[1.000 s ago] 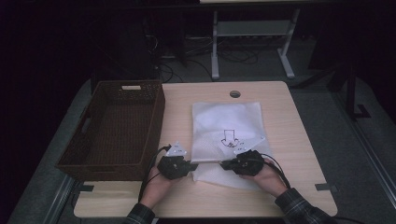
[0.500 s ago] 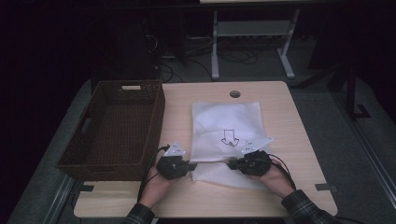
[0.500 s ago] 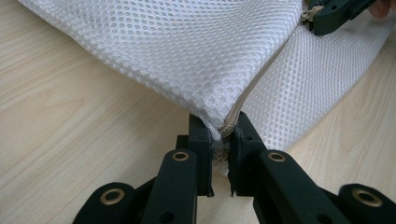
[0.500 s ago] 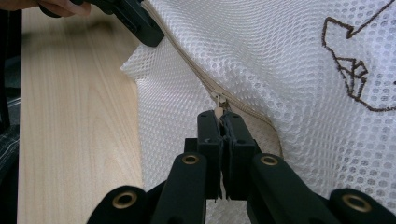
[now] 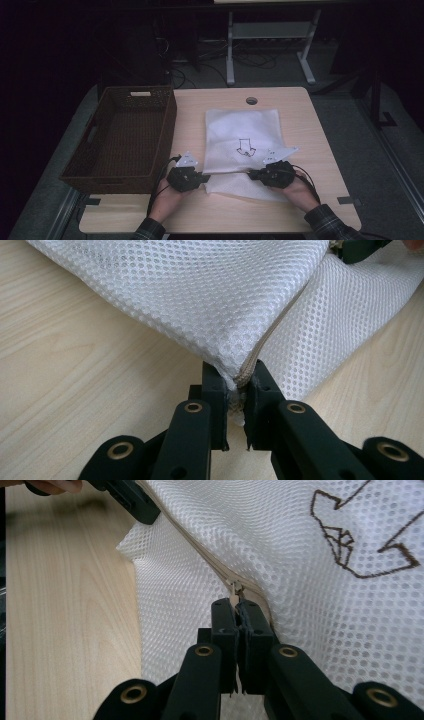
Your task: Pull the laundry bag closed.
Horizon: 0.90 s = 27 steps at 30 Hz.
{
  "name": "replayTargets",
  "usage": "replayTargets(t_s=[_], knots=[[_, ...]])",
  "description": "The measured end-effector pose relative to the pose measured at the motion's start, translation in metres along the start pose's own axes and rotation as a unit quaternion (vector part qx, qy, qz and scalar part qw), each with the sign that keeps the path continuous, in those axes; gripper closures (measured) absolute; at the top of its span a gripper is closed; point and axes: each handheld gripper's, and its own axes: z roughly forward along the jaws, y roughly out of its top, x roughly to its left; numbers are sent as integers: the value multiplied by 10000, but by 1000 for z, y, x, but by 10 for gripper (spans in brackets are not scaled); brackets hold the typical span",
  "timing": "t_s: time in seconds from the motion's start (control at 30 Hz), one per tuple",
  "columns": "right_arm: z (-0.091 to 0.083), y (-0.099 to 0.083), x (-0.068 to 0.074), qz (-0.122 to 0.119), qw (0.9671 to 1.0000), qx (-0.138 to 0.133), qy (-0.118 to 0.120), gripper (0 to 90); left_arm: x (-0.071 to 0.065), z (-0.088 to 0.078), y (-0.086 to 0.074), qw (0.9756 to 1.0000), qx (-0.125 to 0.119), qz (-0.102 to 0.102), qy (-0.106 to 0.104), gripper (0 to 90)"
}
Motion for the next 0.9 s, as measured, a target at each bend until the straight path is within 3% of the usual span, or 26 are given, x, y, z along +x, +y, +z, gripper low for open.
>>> replayTargets(t_s=[0.9], knots=[[-18, -13, -10, 133, 9994, 7, -334, 865, -2, 3, 1, 10000, 45, 22, -21, 819]])
